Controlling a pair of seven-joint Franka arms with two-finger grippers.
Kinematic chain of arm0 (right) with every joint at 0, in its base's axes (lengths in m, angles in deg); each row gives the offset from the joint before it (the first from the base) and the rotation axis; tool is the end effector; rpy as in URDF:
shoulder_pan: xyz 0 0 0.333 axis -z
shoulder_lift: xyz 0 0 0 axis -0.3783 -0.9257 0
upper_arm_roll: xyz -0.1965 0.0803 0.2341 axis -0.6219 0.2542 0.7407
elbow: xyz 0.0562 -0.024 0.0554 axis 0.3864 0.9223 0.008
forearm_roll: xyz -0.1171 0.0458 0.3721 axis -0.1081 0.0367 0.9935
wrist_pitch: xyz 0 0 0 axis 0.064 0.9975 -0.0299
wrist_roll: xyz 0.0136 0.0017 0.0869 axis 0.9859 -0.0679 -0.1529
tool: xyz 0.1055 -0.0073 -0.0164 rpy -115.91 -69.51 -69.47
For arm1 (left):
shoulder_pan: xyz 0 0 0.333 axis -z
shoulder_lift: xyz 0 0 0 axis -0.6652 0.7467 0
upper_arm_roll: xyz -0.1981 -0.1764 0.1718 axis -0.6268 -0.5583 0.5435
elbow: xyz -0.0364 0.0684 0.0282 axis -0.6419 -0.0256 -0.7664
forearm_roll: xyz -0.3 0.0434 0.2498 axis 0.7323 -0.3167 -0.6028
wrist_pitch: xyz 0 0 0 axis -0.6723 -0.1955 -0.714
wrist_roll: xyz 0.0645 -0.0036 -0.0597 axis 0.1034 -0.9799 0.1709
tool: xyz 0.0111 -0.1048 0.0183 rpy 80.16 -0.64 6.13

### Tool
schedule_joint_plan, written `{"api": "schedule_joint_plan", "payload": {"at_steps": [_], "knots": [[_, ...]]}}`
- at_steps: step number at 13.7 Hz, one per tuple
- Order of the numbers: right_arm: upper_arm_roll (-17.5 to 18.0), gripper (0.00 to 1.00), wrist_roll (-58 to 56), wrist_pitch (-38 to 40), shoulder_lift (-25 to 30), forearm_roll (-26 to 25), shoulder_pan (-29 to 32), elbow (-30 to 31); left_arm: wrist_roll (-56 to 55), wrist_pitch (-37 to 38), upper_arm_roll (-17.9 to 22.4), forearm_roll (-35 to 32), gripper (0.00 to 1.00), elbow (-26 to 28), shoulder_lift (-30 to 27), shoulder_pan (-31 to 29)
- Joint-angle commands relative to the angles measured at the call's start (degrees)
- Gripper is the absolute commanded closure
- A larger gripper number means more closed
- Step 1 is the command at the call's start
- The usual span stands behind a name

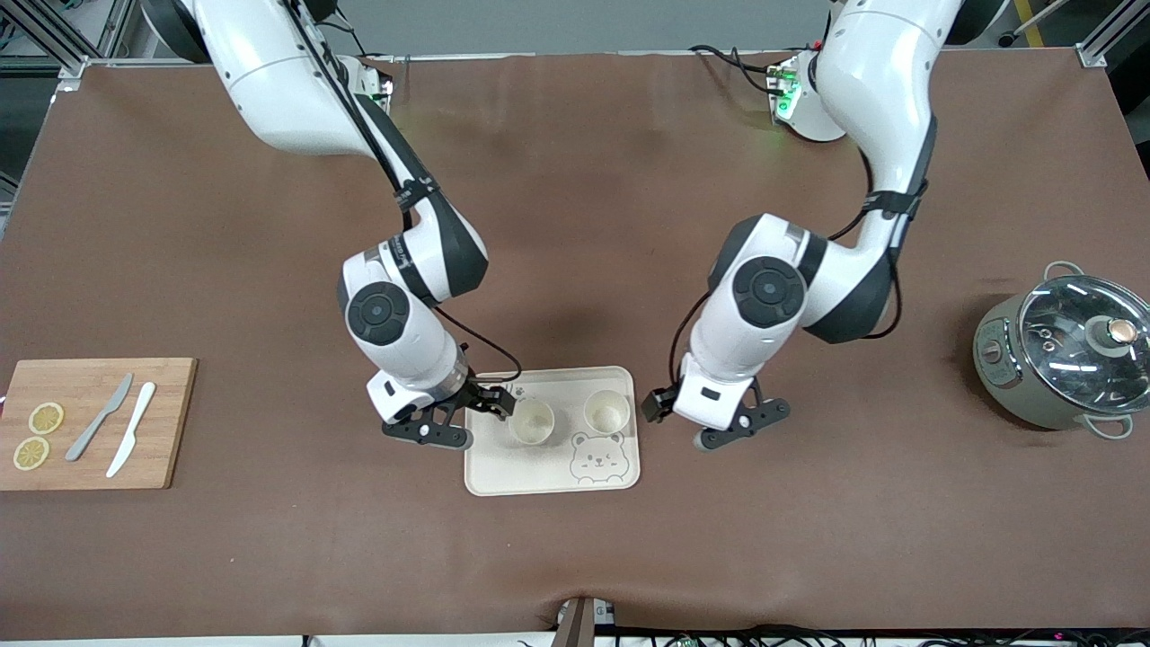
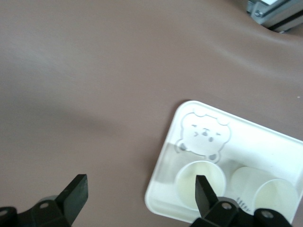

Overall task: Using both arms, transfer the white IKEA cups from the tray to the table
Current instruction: 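Lower both grippers over the white cups on the tray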

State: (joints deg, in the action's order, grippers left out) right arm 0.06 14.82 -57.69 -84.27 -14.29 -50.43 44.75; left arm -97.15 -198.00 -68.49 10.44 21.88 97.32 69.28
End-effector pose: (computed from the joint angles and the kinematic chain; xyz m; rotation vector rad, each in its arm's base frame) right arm 0.6602 0.3486 0.2858 -2.9807 0.2698 -0.1780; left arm 0.6577 -0.3723 0.3466 2.9369 0.6132 0.1659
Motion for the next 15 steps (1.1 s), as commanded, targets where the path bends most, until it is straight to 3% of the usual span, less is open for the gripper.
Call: {"api": "schedule_joint_plan", "payload": {"at_steps": [1,7,15], "knots": [[-0.52,0.0,1.08,-2.25,-3.02,0.3,-1.07,-1.93,-2.69,-3.78,0.89,0.17,0.0,-1.09,2.73,1.86],[-0.52,0.0,0.99,-8.76,-7.23,0.21,-1.6,-2.02,-4.45,-8.01,1.24,0.09,0.0,-1.09,6.95,5.11],[-0.52,0.0,1.17,-11.14,-8.82,0.3,-2.12,-2.81,-6.03,-9.86,3.08,0.08,0.03,-1.09,10.29,7.66]]}}
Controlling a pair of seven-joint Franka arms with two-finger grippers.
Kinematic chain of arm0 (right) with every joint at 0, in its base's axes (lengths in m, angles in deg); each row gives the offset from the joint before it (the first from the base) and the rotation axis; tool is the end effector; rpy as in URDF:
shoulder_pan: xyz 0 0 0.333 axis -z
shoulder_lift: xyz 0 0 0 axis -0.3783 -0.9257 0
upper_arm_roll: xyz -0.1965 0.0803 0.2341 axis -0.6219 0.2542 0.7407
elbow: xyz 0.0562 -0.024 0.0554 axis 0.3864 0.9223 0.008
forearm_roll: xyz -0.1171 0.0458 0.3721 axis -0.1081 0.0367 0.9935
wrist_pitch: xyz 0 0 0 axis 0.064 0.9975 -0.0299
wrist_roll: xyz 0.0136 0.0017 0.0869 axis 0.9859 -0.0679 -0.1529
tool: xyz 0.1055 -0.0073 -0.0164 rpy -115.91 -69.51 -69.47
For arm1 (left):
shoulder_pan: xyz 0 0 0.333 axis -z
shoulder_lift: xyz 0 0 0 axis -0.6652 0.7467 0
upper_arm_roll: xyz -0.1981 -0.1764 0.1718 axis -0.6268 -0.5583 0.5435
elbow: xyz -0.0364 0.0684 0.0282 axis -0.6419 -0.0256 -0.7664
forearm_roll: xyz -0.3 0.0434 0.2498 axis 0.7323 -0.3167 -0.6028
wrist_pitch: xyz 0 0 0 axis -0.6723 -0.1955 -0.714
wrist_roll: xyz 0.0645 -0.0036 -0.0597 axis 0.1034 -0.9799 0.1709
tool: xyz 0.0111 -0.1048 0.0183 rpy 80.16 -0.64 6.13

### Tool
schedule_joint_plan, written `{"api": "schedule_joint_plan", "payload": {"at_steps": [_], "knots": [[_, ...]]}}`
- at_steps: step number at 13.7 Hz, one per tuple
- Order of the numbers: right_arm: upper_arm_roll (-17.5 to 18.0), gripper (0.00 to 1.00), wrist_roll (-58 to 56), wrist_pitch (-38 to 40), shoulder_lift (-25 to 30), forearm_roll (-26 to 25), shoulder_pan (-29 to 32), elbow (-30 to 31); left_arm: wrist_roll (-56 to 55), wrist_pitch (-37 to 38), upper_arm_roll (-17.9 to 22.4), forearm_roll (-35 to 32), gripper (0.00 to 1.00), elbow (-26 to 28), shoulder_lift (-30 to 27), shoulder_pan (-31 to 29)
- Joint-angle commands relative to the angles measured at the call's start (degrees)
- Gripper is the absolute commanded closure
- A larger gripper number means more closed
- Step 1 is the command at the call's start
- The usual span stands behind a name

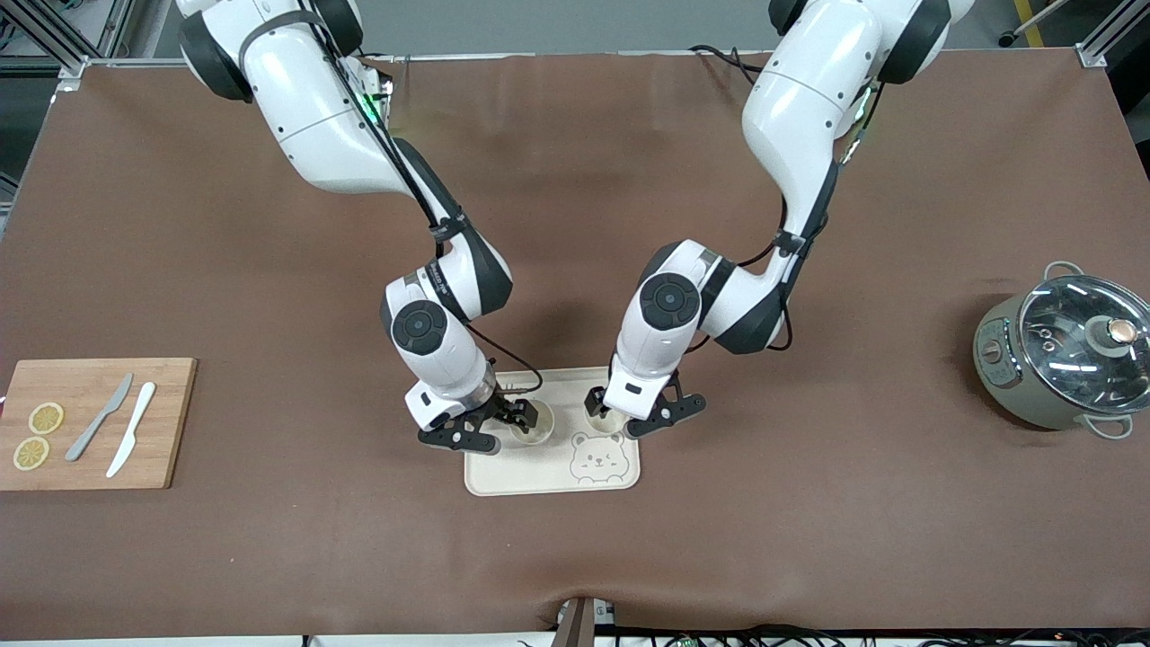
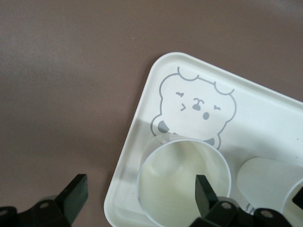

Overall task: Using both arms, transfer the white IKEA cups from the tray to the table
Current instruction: 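Grasp one cup with each gripper and lift them off the tray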

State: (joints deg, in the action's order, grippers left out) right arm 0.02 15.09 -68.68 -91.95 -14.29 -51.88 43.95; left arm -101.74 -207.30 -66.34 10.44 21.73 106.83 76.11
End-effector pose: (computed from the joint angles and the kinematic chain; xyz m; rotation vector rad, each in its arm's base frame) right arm 0.6599 0.3672 0.2123 -2.9440 0.2495 -0.2711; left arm 0.6282 -0.4352 0.2381 2.9483 0.5981 0.1721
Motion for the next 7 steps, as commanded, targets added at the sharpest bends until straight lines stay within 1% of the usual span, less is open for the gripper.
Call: {"api": "schedule_joint_plan", "payload": {"at_steps": [1,2,3,4,5,6,7], "knots": [[-0.49,0.0,0.81,-0.15,-1.15,0.3,-0.67,-2.1,-1.54,-0.64,0.94,0.09,0.16,-0.94,0.78,0.74],[-0.49,0.0,0.73,-0.23,-1.15,0.3,-0.67,-2.19,-1.54,-0.64,0.94,0.17,0.31,-0.94,0.78,0.65],[-0.4,0.09,0.64,-0.15,-1.15,0.3,-0.58,-2.36,-1.45,-0.73,0.94,0.09,0.46,-1.11,0.78,0.65],[-0.49,0.24,0.55,-0.15,-1.15,0.3,-0.49,-2.37,-1.54,-1.43,0.94,0.17,0.56,-1.11,0.78,0.65],[-0.4,0.36,0.55,-0.15,-1.15,0.38,-0.41,-2.37,-1.54,-2.39,1.02,0.09,0.66,-1.11,0.78,0.65],[-0.4,0.43,0.55,-0.15,-1.15,0.38,-0.41,-2.37,-1.62,-3.18,1.03,0.09,0.71,-1.11,0.78,0.65],[-0.49,0.47,0.55,-0.15,-1.23,0.38,-0.41,-2.37,-2.06,-3.36,1.29,0.09,0.78,-1.11,0.69,0.65]]}}
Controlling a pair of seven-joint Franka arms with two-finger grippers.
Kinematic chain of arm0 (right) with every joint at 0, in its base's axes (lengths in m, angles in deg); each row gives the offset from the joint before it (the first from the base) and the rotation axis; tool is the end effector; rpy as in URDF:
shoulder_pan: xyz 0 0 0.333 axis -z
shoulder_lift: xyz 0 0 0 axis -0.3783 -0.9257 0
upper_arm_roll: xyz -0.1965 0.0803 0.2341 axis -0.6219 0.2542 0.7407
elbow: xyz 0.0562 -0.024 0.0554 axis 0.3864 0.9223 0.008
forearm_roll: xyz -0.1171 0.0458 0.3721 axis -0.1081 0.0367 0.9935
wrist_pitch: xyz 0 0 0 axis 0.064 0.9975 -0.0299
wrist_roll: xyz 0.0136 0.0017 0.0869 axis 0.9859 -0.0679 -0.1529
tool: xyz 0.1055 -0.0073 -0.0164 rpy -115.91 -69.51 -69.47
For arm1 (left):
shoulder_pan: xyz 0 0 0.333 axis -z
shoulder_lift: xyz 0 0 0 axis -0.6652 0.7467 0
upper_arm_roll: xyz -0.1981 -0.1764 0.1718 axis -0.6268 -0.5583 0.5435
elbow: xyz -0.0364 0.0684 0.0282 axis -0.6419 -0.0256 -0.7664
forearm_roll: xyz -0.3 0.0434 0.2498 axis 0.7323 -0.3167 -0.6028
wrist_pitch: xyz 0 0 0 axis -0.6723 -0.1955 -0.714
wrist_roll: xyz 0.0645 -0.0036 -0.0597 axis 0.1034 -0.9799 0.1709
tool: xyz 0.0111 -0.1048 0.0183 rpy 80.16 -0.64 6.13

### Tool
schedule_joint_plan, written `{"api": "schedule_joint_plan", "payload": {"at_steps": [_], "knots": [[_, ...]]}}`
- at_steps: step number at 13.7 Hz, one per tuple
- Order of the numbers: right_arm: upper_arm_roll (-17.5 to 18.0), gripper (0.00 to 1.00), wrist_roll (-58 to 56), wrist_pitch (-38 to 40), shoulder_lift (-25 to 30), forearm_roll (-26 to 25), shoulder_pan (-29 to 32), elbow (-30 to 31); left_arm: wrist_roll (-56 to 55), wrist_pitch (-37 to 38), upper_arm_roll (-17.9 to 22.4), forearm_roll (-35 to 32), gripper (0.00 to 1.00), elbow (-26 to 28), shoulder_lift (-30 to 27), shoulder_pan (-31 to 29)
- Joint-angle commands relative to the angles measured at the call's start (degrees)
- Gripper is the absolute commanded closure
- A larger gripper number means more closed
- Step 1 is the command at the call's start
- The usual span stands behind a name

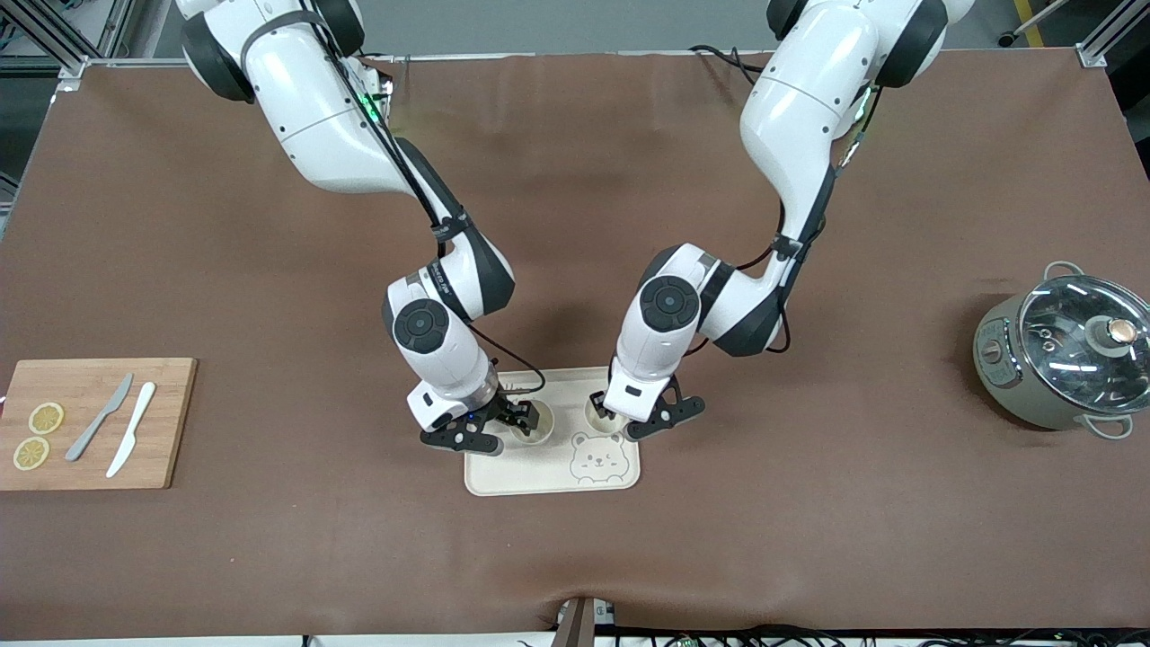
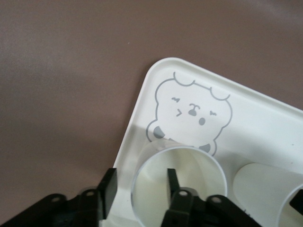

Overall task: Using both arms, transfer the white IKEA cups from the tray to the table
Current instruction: 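Grasp one cup with each gripper and lift them off the tray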

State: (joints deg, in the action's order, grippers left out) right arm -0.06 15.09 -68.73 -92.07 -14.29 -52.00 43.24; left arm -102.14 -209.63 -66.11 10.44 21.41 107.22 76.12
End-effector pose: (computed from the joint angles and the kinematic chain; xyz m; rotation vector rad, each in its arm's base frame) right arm 0.6622 0.3694 0.2166 -2.9374 0.2465 -0.2851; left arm 0.6329 -0.4359 0.2399 2.9168 0.6057 0.2143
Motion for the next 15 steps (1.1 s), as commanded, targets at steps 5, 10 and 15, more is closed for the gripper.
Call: {"api": "schedule_joint_plan", "payload": {"at_steps": [5,10,15], "knots": [[-0.31,0.78,0.55,-0.01,-1.12,0.38,-0.29,-1.74,-2.27,-1.04,2.11,0.09,1.0,-0.89,-0.57,0.74],[-0.31,1.0,0.72,0.08,-1.12,0.38,-0.47,-1.74,-3.94,-0.16,3.69,0.0,1.0,-0.63,-3.29,0.74],[-0.31,1.0,0.81,0.6,-0.86,0.47,-0.56,-1.83,-0.79,5.37,6.15,-0.18,1.0,-0.63,-6.19,-0.23]]}}
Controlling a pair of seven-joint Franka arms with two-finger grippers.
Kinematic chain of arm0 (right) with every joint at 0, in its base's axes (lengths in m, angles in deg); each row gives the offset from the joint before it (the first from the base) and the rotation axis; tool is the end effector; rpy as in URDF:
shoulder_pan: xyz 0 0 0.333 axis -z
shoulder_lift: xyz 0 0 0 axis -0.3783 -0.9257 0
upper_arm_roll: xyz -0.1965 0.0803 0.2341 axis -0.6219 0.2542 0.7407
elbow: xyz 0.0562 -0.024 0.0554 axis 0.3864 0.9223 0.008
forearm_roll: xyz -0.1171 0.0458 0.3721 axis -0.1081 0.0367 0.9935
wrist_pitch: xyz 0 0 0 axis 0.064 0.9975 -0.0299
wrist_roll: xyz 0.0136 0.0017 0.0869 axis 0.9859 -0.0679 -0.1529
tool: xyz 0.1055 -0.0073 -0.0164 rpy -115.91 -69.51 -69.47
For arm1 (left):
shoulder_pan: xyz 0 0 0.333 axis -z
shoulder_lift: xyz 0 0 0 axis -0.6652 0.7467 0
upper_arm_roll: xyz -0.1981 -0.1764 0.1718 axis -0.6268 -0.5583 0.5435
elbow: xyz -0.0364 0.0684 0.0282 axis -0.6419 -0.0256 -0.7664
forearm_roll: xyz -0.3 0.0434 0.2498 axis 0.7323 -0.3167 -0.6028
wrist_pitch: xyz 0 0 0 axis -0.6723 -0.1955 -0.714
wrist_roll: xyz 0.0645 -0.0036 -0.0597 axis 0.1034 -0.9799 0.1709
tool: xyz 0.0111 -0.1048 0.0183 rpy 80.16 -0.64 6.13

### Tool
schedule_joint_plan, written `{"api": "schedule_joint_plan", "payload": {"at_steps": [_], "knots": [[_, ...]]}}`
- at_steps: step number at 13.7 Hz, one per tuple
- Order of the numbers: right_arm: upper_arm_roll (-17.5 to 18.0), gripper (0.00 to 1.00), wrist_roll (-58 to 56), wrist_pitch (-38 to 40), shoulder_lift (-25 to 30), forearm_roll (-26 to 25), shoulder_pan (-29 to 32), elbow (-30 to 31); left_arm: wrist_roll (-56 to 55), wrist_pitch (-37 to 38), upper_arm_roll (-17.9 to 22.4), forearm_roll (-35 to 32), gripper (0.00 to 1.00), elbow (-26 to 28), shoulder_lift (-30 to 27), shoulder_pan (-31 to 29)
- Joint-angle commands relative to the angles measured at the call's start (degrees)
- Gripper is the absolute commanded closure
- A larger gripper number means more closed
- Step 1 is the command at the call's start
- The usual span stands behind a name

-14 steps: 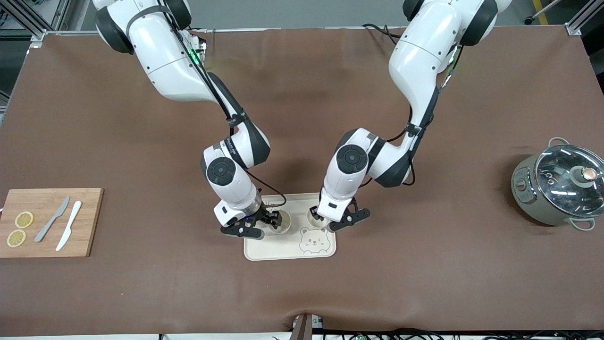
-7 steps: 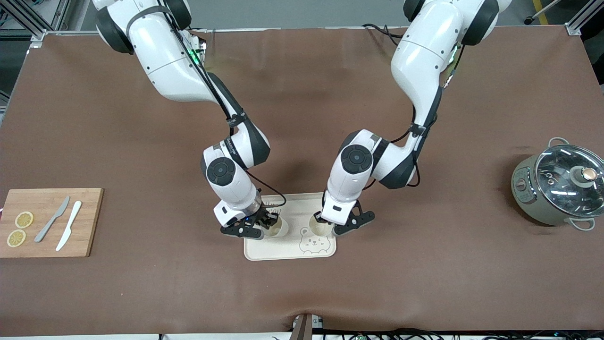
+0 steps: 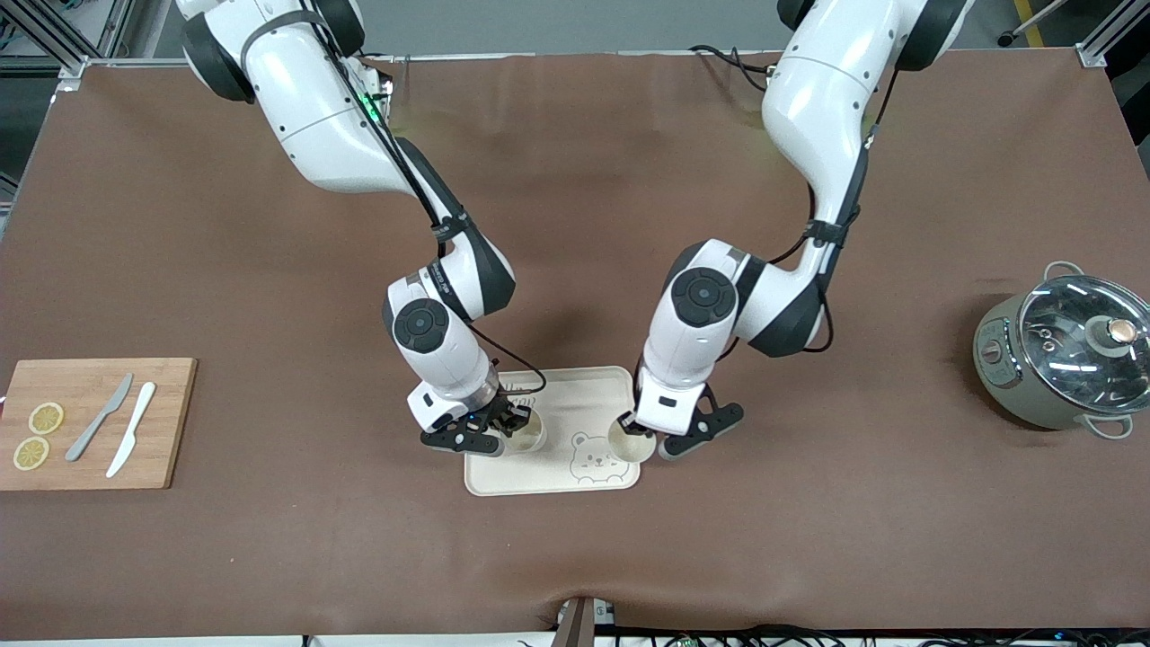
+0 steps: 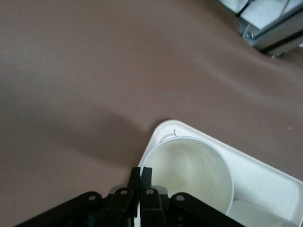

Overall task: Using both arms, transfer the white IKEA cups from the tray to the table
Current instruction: 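Grasp one cup with each gripper and lift them off the tray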

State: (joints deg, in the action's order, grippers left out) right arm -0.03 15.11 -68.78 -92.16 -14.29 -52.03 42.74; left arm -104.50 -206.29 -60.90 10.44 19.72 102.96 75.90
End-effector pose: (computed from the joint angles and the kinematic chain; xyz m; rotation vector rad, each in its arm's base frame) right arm 0.6636 0.3711 0.2195 -2.9317 0.2450 -0.2940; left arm 0.6667 -0.3939 0.3066 2.8854 0.7509 0.3373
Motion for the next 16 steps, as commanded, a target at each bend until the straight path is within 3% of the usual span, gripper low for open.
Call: {"api": "schedule_joint_plan", "payload": {"at_steps": [1,9,16], "knots": [[-0.35,1.0,0.88,0.92,-0.5,0.73,-0.52,-1.32,3.23,3.34,0.95,-0.18,1.0,1.07,-1.94,-0.71],[0.18,1.0,-0.96,14.0,5.46,0.91,2.81,-2.12,16.34,12.05,0.16,0.79,1.0,1.33,-4.4,-10.2],[0.35,1.0,-21.5,24.46,11.44,3.37,12.21,-0.98,24.59,13.55,0.07,1.76,1.0,1.51,-4.31,-16.79]]}}
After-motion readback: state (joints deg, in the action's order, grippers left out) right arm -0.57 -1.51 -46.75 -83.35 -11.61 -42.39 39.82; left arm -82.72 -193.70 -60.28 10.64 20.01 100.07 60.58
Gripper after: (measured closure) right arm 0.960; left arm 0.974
